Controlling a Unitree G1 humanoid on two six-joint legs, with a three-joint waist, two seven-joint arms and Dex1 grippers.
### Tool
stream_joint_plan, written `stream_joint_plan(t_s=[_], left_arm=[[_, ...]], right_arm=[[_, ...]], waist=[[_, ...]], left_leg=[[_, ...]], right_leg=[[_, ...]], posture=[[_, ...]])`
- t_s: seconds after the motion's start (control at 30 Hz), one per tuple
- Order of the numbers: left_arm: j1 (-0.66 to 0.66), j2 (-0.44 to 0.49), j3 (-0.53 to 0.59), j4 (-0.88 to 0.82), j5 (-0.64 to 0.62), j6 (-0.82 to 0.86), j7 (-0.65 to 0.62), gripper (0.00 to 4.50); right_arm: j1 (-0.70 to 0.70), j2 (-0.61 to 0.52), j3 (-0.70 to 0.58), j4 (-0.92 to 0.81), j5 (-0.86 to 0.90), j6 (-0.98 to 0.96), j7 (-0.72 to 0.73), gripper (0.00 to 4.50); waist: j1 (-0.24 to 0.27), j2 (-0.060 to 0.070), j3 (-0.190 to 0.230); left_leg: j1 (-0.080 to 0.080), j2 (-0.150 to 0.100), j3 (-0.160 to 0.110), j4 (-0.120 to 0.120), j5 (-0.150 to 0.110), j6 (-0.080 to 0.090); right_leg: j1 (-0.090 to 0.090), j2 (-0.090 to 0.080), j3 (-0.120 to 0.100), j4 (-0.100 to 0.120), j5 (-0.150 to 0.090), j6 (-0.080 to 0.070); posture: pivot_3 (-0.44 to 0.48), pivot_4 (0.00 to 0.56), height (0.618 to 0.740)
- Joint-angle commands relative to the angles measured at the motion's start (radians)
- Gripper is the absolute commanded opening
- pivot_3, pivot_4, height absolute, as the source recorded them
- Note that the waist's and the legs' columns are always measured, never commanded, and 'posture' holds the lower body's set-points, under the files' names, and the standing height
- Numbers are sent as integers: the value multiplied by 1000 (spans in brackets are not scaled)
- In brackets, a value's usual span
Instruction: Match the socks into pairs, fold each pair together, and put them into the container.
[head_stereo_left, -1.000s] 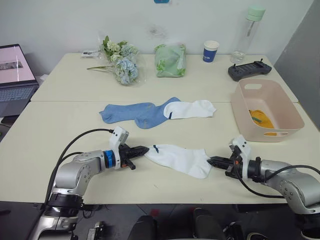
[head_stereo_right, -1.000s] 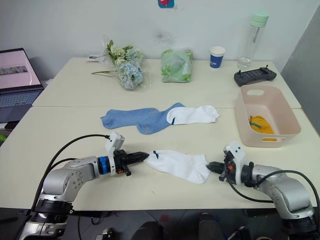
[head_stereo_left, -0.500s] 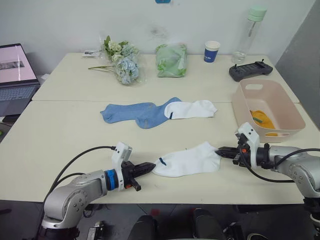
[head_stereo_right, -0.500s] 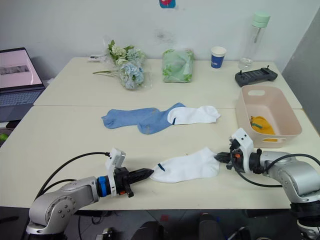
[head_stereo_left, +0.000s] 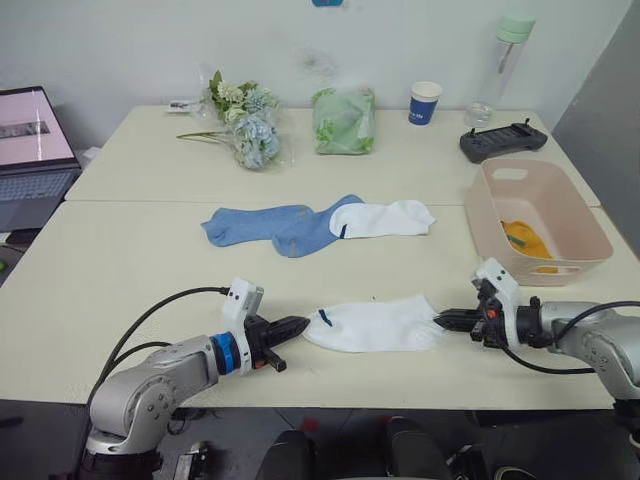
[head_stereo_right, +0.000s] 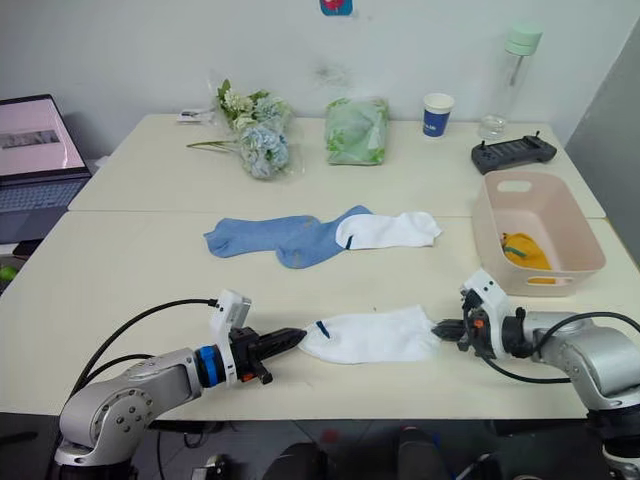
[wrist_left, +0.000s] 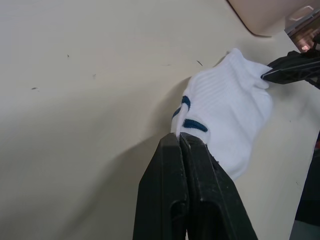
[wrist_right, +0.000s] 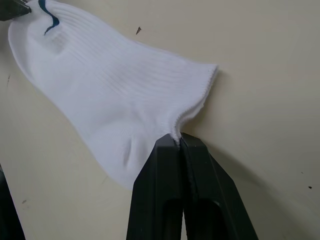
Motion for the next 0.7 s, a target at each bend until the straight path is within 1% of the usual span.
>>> stream_joint_plan(t_s=[0.03, 0.13, 0.23, 0.33, 0.6, 0.63, 0.7], left_arm=[[-11, 15, -7, 5, 7, -26, -17, 0], [-16, 18, -8, 16, 10, -30, -22, 0], [-19, 24, -22, 37, 29, -42, -27, 0], [-33, 19, -27, 50, 35, -54, -27, 0], [-33, 27, -54, 58, 56, -77, -42, 0], [-28, 34, -60, 54, 63, -93, -59, 0], [-19, 37, -57, 51, 61, -104, -70, 395]], right_arm=[[10, -2, -32, -33, 21, 2, -2, 42], [13, 6, -57, -48, 49, 36, -23, 42], [29, -1, -55, -73, 65, 54, -19, 42], [-3, 22, -73, -63, 67, 58, -59, 42], [-6, 4, -39, -51, 43, 56, -73, 42], [-6, 1, -38, -51, 39, 51, -72, 254], [-5, 4, -45, -48, 31, 25, -71, 687]], waist=[[0, 0, 0], [0, 0, 0], [0, 0, 0], [0, 0, 0], [0, 0, 0], [0, 0, 0], [0, 0, 0]], left_leg=[[0, 0, 0, 0, 0, 0], [0, 0, 1, 0, 0, 0], [0, 0, 0, 0, 0, 0], [0, 0, 0, 0, 0, 0], [0, 0, 0, 0, 0, 0], [0, 0, 0, 0, 0, 0], [0, 0, 0, 0, 0, 0]], right_leg=[[0, 0, 0, 0, 0, 0], [0, 0, 1, 0, 0, 0], [0, 0, 0, 0, 0, 0], [0, 0, 0, 0, 0, 0], [0, 0, 0, -1, 0, 0], [0, 0, 0, -1, 0, 0], [0, 0, 0, -1, 0, 0]], posture=[[0, 150, 740], [0, 150, 740], [0, 150, 740], [0, 150, 740], [0, 150, 740], [0, 150, 740], [0, 150, 740]])
